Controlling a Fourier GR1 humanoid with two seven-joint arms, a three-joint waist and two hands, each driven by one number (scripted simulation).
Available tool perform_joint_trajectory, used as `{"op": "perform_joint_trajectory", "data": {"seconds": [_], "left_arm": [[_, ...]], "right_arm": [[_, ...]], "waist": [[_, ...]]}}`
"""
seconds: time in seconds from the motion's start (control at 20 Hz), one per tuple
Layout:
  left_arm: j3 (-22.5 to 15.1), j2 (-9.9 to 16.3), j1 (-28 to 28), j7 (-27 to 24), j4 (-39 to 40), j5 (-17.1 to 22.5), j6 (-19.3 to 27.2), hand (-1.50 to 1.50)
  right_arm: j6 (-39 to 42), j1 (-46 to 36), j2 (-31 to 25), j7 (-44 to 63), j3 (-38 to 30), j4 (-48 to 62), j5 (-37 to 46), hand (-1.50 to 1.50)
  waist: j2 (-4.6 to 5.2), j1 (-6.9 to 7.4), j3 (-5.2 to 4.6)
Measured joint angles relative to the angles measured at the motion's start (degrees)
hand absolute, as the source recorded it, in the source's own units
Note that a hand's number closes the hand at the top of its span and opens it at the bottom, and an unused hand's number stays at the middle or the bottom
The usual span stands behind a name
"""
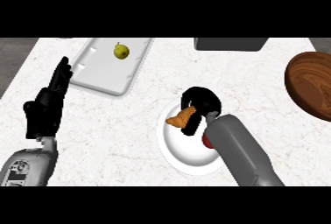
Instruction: Pick the croissant from the plate and place it in the bowl
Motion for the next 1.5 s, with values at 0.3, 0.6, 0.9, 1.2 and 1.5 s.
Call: {"op": "perform_joint_trajectory", "data": {"seconds": [0.3, 0.6, 0.9, 1.2, 1.5], "left_arm": [[-0.7, -0.1, -1.2, 1.2, -0.6, 0.0, -0.9, 0.00], [0.0, -0.1, -2.3, 1.4, 0.8, 0.2, -0.9, 0.00], [0.7, 0.4, 0.6, 0.8, -0.8, -0.1, -0.9, 0.00], [1.0, -0.1, 0.4, 0.6, -0.1, -0.9, -0.2, 0.00], [0.7, -0.9, 1.3, 0.4, -0.9, -1.3, -0.1, 0.00]], "right_arm": [[-15.0, -8.1, 0.9, 15.3, -1.6, 2.7, -3.6, 1.50], [-31.3, -13.4, 1.1, 24.5, 0.5, -1.6, -3.5, 1.50], [-38.6, -17.2, 0.4, 35.4, 0.9, -4.0, 5.5, 1.50], [-39.0, -15.3, -3.3, 38.5, -2.1, -8.2, 11.5, 1.50], [-41.6, -10.3, -9.3, 36.1, -8.3, -12.2, 11.4, 1.50]], "waist": [[0.18, 1.71, 0.03], [-0.17, 0.87, -0.01], [-0.56, -0.49, -0.05], [-0.50, -1.42, -0.02], [-0.39, -1.43, 0.00]]}}
